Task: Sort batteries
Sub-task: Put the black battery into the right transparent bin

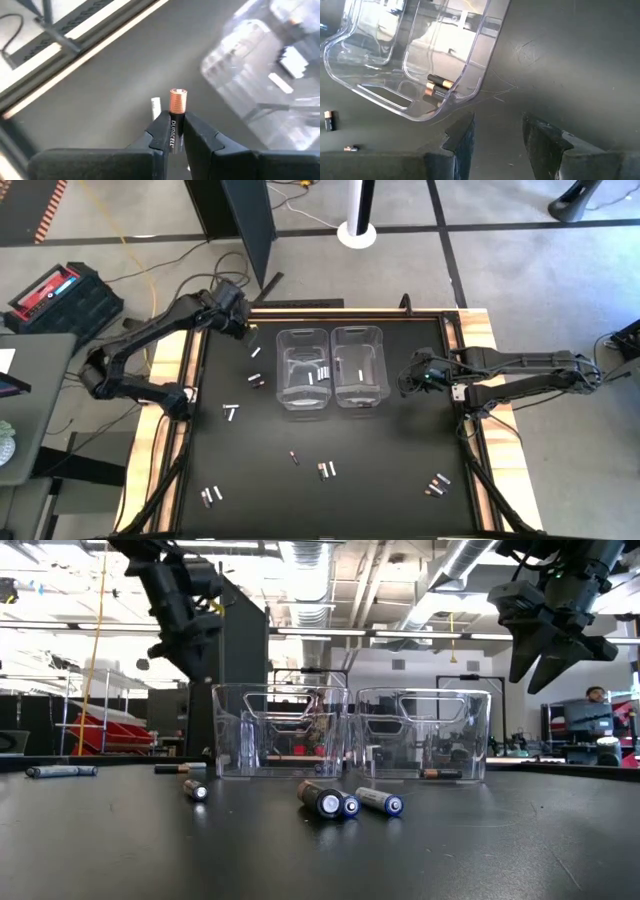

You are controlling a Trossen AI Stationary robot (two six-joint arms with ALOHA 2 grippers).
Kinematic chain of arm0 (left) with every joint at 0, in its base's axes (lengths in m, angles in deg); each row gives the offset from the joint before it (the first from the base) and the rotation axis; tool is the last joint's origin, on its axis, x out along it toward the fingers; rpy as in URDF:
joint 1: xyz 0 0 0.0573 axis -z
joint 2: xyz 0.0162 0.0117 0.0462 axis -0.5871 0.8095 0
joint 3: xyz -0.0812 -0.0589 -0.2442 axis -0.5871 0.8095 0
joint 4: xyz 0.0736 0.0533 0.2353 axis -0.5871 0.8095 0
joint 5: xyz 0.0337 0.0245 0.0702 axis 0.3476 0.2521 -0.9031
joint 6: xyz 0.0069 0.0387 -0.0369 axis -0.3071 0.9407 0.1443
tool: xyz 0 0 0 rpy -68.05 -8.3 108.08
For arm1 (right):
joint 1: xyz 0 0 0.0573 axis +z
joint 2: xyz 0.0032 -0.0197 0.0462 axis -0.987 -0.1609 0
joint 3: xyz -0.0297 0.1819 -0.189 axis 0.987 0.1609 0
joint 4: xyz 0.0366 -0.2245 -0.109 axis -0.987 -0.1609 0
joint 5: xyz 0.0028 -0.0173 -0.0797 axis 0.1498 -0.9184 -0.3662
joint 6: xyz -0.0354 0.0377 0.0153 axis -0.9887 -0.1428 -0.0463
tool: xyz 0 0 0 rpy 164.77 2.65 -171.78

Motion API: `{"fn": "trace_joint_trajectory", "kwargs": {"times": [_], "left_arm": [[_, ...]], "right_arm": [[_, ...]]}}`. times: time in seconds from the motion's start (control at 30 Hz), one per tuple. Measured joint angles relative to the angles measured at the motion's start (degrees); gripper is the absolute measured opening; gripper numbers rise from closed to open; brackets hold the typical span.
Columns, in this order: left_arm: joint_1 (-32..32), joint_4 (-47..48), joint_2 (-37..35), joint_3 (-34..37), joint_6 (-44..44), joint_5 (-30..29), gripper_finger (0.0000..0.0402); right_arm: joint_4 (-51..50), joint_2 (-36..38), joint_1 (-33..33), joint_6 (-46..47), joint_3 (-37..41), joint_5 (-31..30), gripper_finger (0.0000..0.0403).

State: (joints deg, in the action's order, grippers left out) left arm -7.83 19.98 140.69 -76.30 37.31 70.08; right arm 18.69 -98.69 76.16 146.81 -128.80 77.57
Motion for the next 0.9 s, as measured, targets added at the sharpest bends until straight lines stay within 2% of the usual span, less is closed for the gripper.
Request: {"fn": "trace_joint_trajectory", "kwargs": {"times": [0.17, 0.3, 0.6, 0.9], "left_arm": [[6.91, -1.12, 3.15, -5.53, -3.22, -0.03, 0.0038], [11.63, -2.78, 8.73, -12.57, -3.97, -0.09, 0.0038], [19.69, -3.14, 27.73, -33.91, -1.16, -0.68, 0.0038], [24.63, -4.83, 46.24, -54.09, 0.38, -0.51, 0.0038]], "right_arm": [[0.00, -0.01, 0.00, -1.94, 0.00, 0.00, 0.0179], [-0.02, 0.00, 0.00, -2.29, 0.00, 0.00, 0.0179], [-0.02, -0.02, 0.04, -2.25, 0.00, -0.01, 0.0179], [-0.02, -0.02, 0.04, -2.26, 0.00, 0.00, 0.0179]]}}
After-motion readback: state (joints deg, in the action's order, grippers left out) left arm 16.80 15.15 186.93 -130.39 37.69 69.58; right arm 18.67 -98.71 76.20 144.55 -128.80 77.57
